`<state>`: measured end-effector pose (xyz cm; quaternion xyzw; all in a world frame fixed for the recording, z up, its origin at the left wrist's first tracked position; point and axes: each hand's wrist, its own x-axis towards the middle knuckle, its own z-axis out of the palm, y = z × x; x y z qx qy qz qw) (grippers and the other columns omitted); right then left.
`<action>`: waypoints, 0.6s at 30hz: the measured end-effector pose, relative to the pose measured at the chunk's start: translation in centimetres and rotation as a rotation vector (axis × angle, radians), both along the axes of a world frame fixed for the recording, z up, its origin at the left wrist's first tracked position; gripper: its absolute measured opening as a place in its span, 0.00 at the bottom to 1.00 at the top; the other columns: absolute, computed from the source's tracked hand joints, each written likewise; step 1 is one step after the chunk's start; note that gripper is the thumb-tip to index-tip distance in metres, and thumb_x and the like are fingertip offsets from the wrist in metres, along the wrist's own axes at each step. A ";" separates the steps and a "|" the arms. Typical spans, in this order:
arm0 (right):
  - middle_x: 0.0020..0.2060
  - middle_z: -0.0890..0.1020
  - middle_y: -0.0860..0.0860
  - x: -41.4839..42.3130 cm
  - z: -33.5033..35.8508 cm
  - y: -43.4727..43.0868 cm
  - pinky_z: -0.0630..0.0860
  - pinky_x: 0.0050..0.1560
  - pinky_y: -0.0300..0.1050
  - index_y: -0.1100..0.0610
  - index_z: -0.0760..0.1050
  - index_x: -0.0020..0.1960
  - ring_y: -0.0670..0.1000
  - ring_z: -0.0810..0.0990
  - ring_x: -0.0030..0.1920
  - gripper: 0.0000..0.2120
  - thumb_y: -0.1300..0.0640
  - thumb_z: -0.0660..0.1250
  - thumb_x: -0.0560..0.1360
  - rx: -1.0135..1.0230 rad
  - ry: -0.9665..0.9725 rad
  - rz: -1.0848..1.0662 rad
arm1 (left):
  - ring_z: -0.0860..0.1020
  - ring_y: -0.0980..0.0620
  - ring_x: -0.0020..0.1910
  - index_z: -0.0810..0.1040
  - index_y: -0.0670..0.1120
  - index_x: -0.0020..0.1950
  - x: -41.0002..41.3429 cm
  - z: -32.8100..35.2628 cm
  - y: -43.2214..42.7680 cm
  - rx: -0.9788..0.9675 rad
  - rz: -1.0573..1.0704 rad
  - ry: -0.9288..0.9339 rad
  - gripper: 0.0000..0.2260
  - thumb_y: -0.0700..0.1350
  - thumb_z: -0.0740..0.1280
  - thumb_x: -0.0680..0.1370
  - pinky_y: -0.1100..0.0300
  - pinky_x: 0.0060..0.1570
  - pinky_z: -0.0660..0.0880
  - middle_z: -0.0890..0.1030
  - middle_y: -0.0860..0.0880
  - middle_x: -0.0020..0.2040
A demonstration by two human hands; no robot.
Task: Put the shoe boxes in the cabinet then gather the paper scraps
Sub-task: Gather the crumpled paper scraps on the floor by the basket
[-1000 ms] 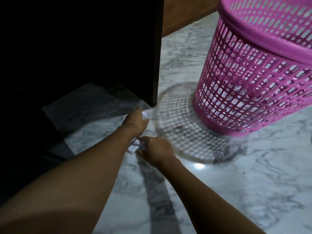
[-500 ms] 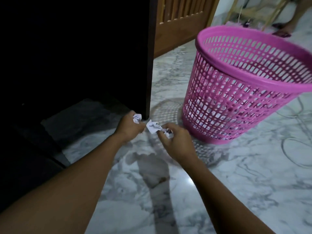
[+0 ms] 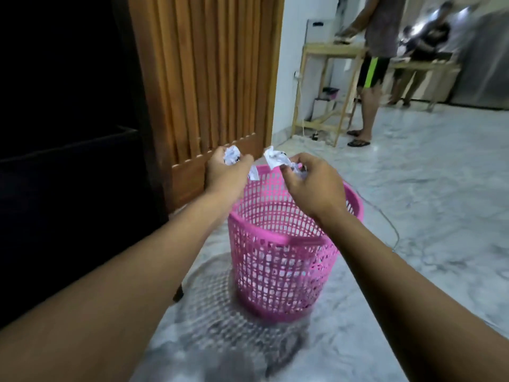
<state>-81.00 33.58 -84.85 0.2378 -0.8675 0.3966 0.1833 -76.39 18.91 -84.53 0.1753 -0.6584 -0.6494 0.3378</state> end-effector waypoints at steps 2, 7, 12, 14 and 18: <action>0.45 0.84 0.51 -3.4 -1.0 2.1 0.73 0.42 0.45 0.50 0.79 0.53 0.57 0.82 0.46 0.10 0.47 0.65 0.77 0.001 -0.104 -0.097 | 0.66 0.56 0.24 0.68 0.48 0.35 -2.5 0.1 1.3 -0.122 -0.032 -0.053 0.11 0.37 0.65 0.75 0.63 0.23 0.62 0.71 0.51 0.28; 0.66 0.77 0.56 -7.7 -5.3 3.8 0.76 0.59 0.50 0.52 0.71 0.70 0.58 0.79 0.61 0.25 0.46 0.67 0.75 0.114 -0.394 -0.078 | 0.77 0.43 0.36 0.73 0.45 0.37 -7.5 -3.1 2.5 -0.337 -0.065 -0.359 0.08 0.42 0.66 0.76 0.60 0.31 0.67 0.79 0.44 0.34; 0.67 0.78 0.53 -8.6 -5.4 3.6 0.75 0.64 0.54 0.48 0.68 0.73 0.56 0.80 0.61 0.28 0.47 0.68 0.74 0.161 -0.361 -0.093 | 0.77 0.47 0.46 0.76 0.45 0.53 -8.2 -5.3 3.0 -0.606 -0.254 -0.758 0.12 0.53 0.64 0.79 0.60 0.42 0.69 0.79 0.47 0.46; 0.64 0.80 0.50 -8.2 -5.3 4.3 0.72 0.67 0.53 0.46 0.73 0.70 0.54 0.79 0.62 0.23 0.48 0.66 0.75 0.166 -0.251 -0.207 | 0.77 0.49 0.50 0.76 0.47 0.57 -7.4 -5.4 2.3 -0.752 -0.323 -0.860 0.16 0.57 0.63 0.79 0.59 0.47 0.73 0.79 0.50 0.49; 0.72 0.66 0.54 -7.2 -6.4 6.1 0.60 0.74 0.60 0.46 0.68 0.73 0.58 0.65 0.73 0.27 0.49 0.65 0.73 0.160 -0.333 -0.358 | 0.64 0.43 0.71 0.70 0.52 0.69 -4.8 -6.1 0.9 -1.135 0.032 -0.870 0.24 0.61 0.63 0.76 0.49 0.69 0.63 0.68 0.46 0.71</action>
